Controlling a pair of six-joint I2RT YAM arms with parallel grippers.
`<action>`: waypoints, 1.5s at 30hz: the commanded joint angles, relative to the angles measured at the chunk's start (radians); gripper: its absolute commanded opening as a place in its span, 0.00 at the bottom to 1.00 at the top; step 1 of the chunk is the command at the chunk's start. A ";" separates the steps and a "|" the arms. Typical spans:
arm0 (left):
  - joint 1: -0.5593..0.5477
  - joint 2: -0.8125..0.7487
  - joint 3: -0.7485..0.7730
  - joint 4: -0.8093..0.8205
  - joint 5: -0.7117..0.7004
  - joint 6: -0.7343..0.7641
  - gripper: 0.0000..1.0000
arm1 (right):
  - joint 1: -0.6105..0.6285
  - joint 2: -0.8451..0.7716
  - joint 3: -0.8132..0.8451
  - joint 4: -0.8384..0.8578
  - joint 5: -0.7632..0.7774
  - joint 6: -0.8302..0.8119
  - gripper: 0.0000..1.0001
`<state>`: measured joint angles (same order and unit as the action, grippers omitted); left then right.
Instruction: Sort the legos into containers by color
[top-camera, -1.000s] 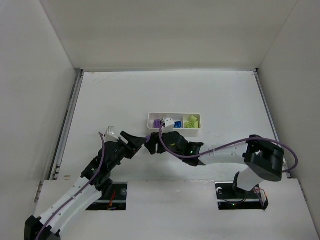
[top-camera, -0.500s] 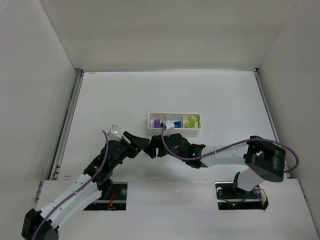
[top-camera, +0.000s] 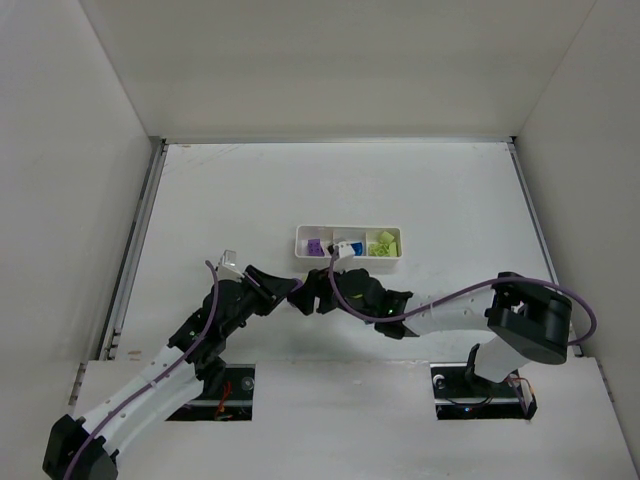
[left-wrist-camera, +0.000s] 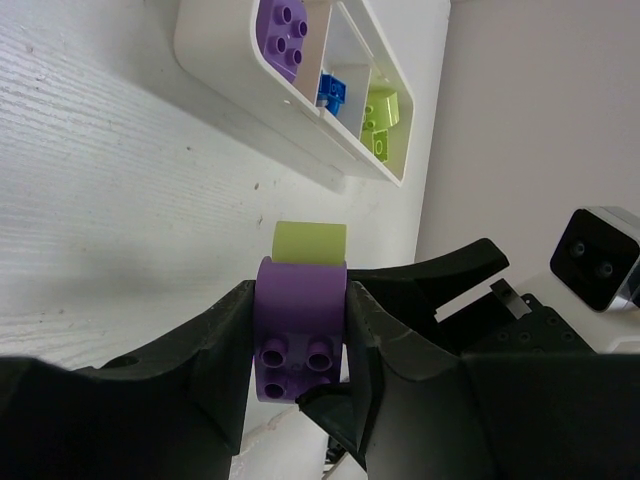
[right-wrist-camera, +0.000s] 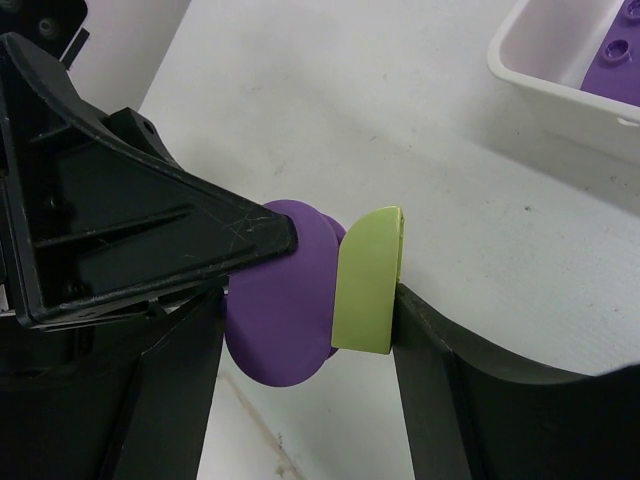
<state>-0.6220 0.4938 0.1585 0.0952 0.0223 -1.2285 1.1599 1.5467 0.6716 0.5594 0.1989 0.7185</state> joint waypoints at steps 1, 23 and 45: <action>0.002 -0.011 0.018 0.103 0.013 -0.020 0.15 | 0.010 -0.010 -0.007 0.109 -0.053 0.033 0.62; 0.031 0.009 0.024 0.104 0.025 -0.003 0.14 | -0.018 -0.233 -0.179 0.132 -0.153 0.010 1.00; -0.054 -0.064 0.006 0.228 0.100 -0.040 0.14 | -0.242 -0.197 -0.305 0.554 -0.395 0.278 0.97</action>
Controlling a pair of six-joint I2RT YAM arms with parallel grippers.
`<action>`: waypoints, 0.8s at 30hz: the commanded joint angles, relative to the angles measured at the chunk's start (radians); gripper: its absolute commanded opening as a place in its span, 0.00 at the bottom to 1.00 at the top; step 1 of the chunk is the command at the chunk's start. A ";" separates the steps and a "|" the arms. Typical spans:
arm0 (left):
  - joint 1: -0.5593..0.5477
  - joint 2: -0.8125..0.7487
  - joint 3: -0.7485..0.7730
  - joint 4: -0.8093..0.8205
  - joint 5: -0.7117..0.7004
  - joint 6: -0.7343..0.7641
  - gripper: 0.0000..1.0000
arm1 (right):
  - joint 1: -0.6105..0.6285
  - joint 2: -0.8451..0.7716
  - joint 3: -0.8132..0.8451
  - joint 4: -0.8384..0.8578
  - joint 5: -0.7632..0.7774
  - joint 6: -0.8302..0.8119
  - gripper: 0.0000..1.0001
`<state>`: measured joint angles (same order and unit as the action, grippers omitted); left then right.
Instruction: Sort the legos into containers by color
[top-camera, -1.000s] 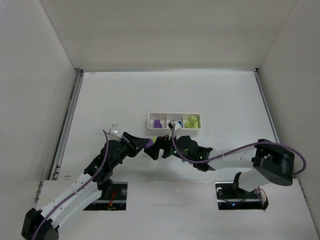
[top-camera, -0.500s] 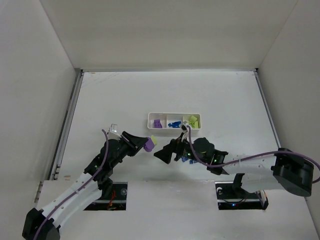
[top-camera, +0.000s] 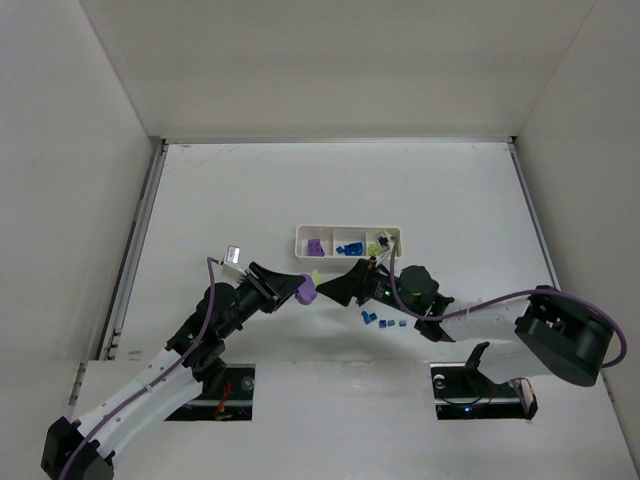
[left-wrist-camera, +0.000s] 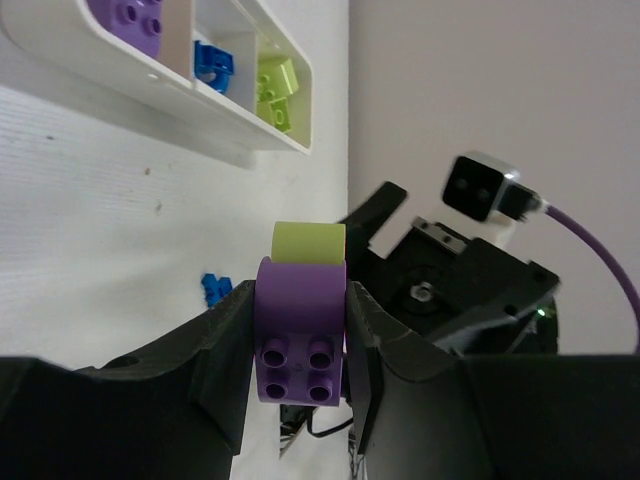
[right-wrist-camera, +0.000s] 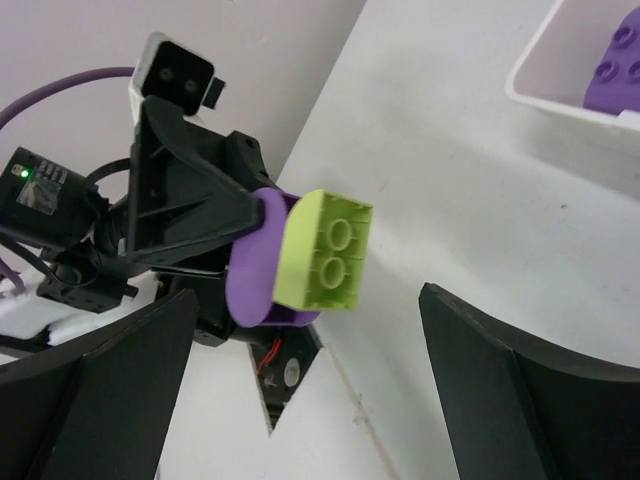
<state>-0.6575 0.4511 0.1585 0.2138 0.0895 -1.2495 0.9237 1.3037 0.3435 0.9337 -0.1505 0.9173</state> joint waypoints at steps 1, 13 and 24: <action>-0.023 -0.026 0.003 0.122 0.036 -0.021 0.14 | -0.006 0.071 0.026 0.213 -0.053 0.100 0.97; -0.055 -0.042 -0.007 0.141 0.033 -0.021 0.15 | -0.053 0.295 -0.018 0.657 -0.086 0.287 0.75; -0.060 -0.034 -0.016 0.148 0.030 -0.019 0.15 | -0.066 0.306 -0.023 0.685 -0.060 0.302 0.58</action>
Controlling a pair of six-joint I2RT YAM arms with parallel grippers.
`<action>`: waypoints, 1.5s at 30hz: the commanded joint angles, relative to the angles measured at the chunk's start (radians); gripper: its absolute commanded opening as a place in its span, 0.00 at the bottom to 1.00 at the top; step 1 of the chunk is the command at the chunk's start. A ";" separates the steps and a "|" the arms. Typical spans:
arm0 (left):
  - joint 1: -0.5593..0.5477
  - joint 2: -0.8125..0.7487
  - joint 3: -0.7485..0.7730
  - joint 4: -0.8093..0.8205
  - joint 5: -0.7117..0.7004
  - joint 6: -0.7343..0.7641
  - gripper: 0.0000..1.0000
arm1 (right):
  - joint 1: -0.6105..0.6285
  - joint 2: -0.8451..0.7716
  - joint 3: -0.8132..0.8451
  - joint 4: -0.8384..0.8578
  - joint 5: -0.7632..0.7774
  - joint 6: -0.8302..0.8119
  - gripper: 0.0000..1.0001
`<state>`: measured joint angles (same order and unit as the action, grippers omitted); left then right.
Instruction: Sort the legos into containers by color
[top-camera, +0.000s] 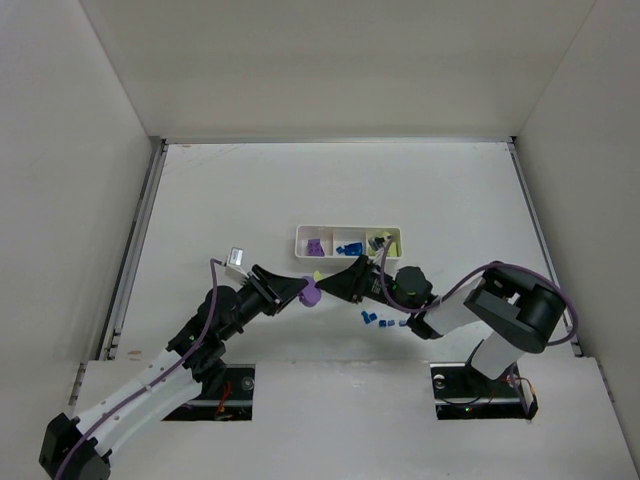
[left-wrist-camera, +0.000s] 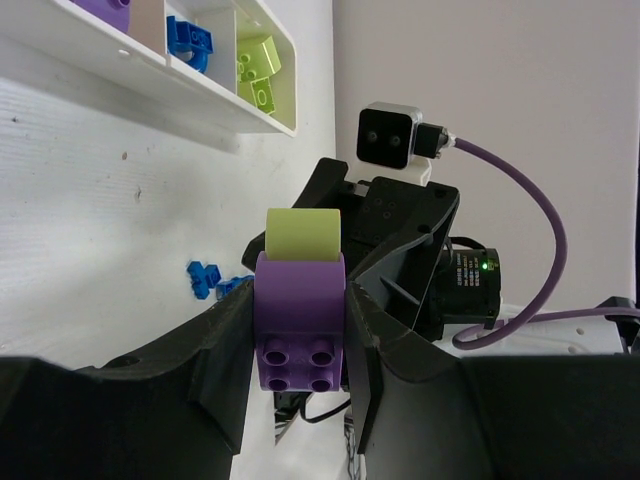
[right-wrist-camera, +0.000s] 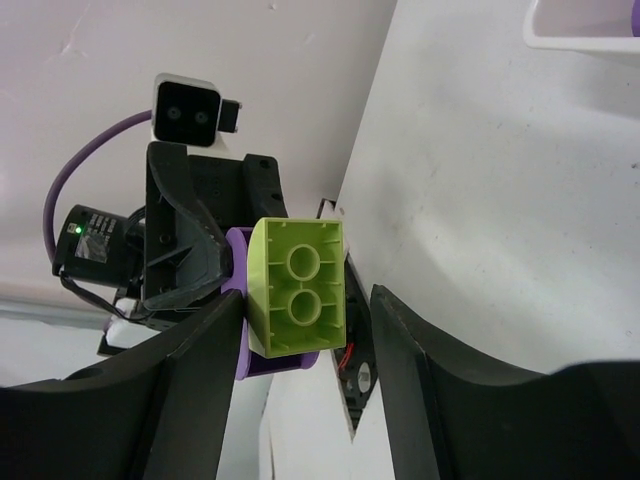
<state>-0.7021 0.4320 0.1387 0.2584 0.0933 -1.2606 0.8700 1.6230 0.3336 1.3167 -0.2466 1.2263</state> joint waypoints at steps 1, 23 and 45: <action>-0.018 -0.016 0.001 0.104 0.020 -0.008 0.15 | -0.012 -0.021 -0.013 0.302 0.038 -0.007 0.57; -0.004 -0.018 0.009 0.114 0.032 -0.011 0.15 | -0.076 -0.172 -0.065 0.299 0.058 0.012 0.42; 0.056 0.198 0.170 0.096 0.000 0.133 0.15 | -0.349 -0.336 -0.016 -0.308 0.114 -0.246 0.43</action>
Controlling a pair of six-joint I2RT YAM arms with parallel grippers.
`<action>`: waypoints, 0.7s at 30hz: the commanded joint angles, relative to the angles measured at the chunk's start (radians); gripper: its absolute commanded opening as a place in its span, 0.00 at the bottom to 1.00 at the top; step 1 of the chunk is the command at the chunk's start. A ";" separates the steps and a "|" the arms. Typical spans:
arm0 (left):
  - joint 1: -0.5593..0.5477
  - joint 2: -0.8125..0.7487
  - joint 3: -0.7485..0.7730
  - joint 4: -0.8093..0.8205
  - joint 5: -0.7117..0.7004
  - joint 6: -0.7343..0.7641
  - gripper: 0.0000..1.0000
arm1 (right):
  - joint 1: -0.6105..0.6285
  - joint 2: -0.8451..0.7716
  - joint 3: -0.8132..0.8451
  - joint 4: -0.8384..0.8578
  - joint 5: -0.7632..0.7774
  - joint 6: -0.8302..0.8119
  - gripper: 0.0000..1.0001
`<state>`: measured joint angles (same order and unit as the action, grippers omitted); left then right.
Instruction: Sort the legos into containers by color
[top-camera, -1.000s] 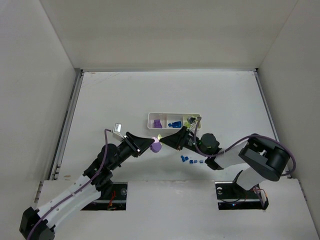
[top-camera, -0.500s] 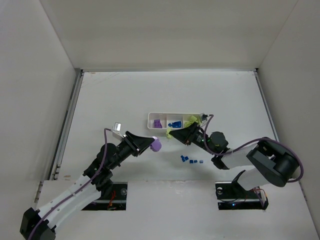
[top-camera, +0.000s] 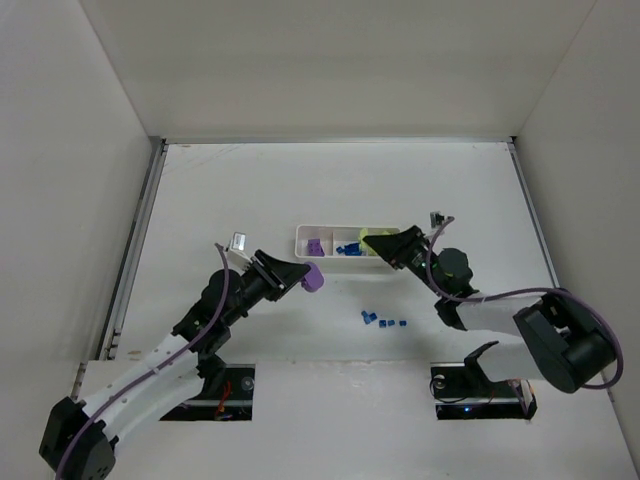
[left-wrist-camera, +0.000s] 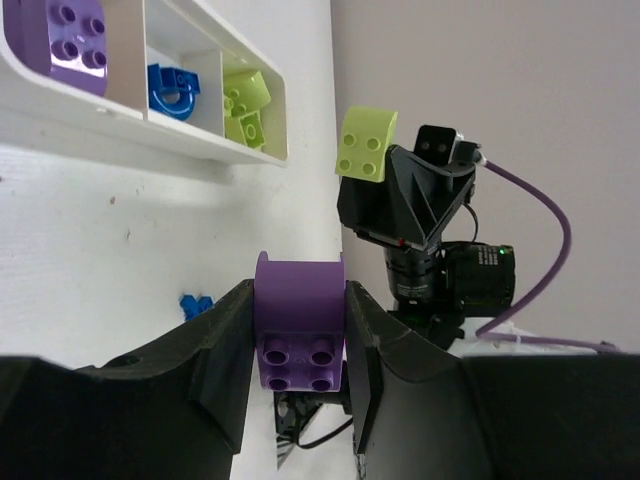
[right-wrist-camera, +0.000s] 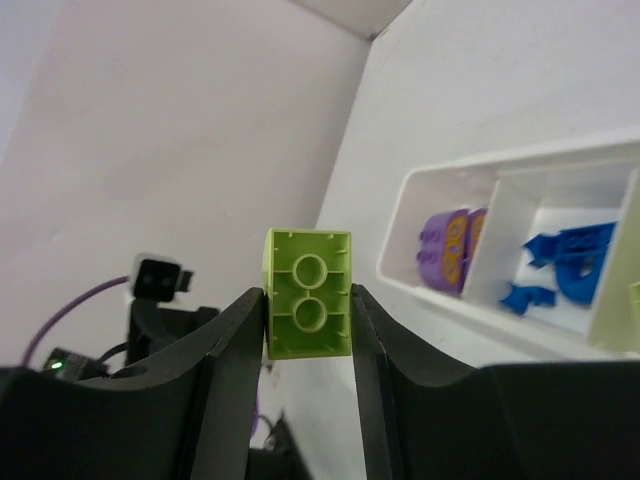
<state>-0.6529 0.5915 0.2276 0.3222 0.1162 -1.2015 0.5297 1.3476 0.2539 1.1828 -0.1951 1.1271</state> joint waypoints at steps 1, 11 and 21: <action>0.006 0.057 0.093 0.032 -0.029 0.086 0.15 | -0.007 -0.079 0.089 -0.268 0.095 -0.192 0.43; 0.017 0.274 0.219 0.031 -0.134 0.215 0.15 | 0.059 -0.053 0.284 -0.739 0.436 -0.464 0.44; 0.026 0.410 0.289 0.034 -0.161 0.272 0.15 | 0.080 0.074 0.367 -0.795 0.499 -0.506 0.45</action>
<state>-0.6327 0.9936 0.4644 0.3172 -0.0246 -0.9695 0.5900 1.4208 0.5755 0.3923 0.2459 0.6559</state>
